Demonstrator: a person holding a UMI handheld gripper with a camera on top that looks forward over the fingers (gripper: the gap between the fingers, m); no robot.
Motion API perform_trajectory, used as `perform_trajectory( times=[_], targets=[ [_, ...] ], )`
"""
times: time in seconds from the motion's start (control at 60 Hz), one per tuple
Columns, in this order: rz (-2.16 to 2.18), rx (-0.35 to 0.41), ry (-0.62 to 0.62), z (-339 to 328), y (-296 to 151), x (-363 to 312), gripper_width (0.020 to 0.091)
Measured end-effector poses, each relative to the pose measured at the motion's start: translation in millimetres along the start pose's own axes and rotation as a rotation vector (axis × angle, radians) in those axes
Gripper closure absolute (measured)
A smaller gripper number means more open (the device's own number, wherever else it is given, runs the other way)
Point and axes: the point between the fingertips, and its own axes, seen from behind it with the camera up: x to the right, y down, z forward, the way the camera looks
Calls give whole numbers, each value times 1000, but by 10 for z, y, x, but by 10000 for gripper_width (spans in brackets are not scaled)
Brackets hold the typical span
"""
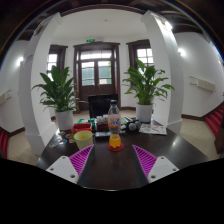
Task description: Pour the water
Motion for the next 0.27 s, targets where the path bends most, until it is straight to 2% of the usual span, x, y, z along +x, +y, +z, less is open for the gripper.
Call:
perform_trajectory(
  times=[0.267],
  targets=[
    [-6,40,-4,-220,-143,-36,370]
  ],
)
